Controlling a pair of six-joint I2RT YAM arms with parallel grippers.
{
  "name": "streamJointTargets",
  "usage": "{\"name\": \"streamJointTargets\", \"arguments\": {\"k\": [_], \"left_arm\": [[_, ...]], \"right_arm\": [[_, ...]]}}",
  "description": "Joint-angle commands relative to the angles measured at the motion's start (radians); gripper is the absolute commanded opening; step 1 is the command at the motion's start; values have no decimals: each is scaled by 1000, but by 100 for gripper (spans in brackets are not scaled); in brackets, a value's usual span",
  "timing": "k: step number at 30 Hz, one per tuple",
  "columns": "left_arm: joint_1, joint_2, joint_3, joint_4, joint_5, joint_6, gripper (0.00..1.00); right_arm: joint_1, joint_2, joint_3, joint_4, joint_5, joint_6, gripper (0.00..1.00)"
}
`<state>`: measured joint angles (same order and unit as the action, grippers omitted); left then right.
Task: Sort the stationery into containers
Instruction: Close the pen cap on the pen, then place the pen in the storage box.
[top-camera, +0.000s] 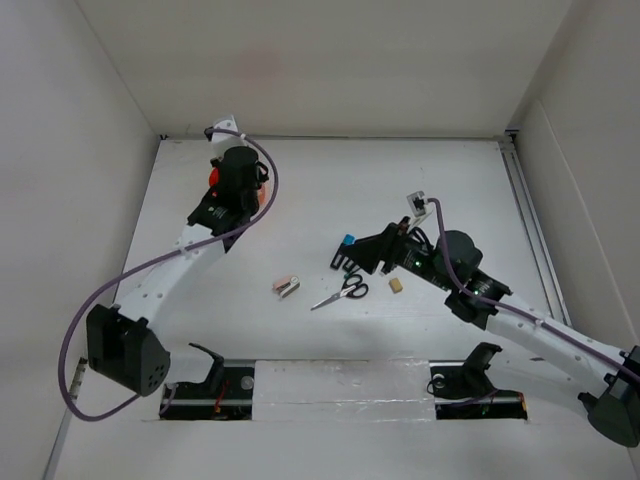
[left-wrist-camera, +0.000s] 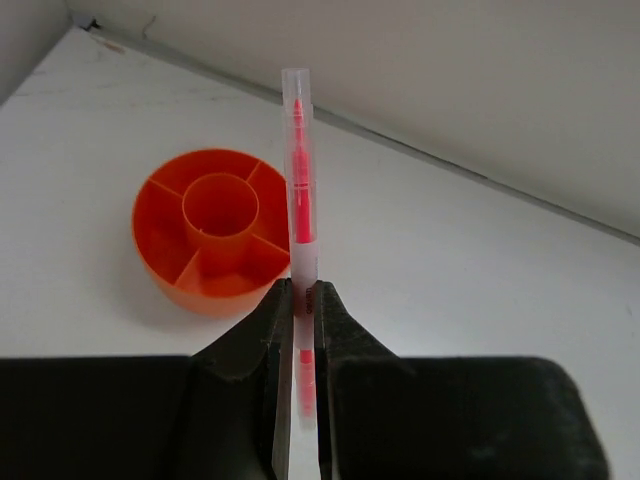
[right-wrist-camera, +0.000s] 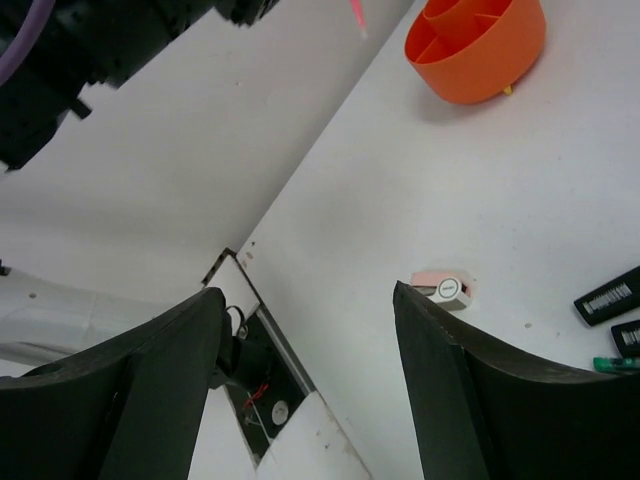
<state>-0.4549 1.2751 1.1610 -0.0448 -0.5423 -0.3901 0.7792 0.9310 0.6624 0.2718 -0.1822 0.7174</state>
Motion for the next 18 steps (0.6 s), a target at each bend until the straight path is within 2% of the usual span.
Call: {"name": "streamJointTargets", "arguments": {"k": [1,3,9,12,18], "left_arm": [[-5,82,78,272,-97,175,0],[7,130,97,362,-174,271,0],[103,248,74,592,-183,391,0],[156,302,83,603,-133,381,0],[179,368,108,657,-122,401,0]], "right_arm": [[8,-46,-30,7,1,-18,75],[8,-73,-43,-14,-8,-18,75],[26,-124,-78,-33,-8,-27,75],[26,-136,-98,-55,-8,-27,75],[26,-146,-107,-77,-17,-36,75]]}}
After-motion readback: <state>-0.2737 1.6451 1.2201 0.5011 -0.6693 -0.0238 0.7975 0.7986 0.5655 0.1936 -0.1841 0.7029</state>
